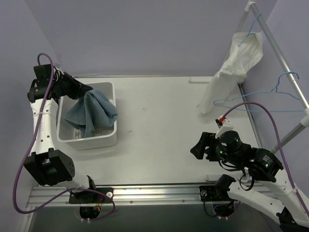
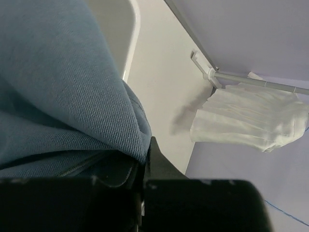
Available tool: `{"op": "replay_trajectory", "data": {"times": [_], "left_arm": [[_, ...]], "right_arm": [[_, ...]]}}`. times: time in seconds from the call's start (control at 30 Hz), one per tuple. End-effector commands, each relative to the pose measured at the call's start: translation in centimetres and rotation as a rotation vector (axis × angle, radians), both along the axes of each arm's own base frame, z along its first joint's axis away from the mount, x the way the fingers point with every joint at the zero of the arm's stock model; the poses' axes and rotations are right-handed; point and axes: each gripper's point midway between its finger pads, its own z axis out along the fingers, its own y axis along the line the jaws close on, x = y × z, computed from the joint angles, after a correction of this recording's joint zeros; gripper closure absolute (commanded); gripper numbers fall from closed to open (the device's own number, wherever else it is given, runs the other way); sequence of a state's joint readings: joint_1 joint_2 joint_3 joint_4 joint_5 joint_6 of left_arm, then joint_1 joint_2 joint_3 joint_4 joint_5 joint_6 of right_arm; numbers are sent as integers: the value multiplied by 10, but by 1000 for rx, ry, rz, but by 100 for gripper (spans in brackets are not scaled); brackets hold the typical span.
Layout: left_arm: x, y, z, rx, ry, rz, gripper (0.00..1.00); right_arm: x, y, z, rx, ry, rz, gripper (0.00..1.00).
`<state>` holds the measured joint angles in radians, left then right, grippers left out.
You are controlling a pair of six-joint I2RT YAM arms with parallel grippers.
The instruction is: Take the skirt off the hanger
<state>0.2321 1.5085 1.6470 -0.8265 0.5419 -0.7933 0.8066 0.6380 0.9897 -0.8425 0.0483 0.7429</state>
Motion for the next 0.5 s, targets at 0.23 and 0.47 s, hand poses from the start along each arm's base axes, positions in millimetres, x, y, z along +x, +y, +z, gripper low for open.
{"op": "replay_trajectory", "data": {"times": [0.23, 0.47], "left_arm": [[1, 4, -61, -25, 63, 45, 98], [-20, 29, -109, 121, 179, 167, 96]], "right_arm": [[2, -2, 1, 13, -24, -18, 33], [0, -6, 1, 9, -24, -27, 33]]}}
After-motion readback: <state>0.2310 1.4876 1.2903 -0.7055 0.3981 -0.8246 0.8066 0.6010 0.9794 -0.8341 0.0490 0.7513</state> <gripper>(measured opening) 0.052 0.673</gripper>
